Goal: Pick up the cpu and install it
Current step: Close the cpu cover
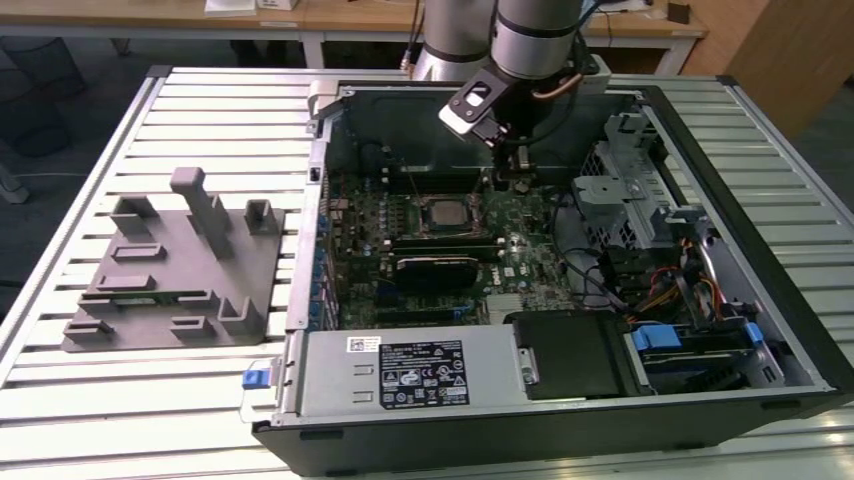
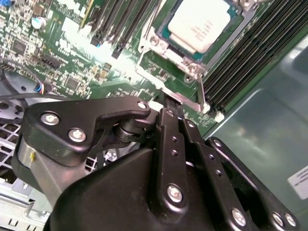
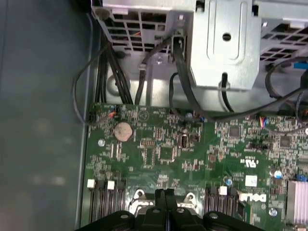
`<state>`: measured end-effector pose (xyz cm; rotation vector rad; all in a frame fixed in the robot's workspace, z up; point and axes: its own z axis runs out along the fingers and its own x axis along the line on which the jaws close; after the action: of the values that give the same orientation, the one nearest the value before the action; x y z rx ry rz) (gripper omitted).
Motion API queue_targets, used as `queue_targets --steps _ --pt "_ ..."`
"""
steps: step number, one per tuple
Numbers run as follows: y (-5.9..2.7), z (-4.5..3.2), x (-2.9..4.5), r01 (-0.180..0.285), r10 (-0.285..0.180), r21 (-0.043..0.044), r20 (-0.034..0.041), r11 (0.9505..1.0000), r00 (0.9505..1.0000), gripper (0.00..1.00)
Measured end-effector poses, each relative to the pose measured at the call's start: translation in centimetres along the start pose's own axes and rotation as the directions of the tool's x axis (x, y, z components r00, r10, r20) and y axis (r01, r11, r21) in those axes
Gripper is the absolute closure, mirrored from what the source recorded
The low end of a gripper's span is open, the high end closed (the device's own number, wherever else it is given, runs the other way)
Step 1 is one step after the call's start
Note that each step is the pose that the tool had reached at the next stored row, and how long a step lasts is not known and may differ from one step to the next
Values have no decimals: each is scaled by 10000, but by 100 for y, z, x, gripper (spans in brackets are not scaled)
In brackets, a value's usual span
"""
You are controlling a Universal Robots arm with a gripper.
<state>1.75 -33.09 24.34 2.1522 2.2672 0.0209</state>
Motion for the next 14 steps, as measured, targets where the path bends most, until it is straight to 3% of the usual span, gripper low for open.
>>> queue_targets --steps 14 --pt "-138 -1 7 1 -1 0 0 10000 10000 89"
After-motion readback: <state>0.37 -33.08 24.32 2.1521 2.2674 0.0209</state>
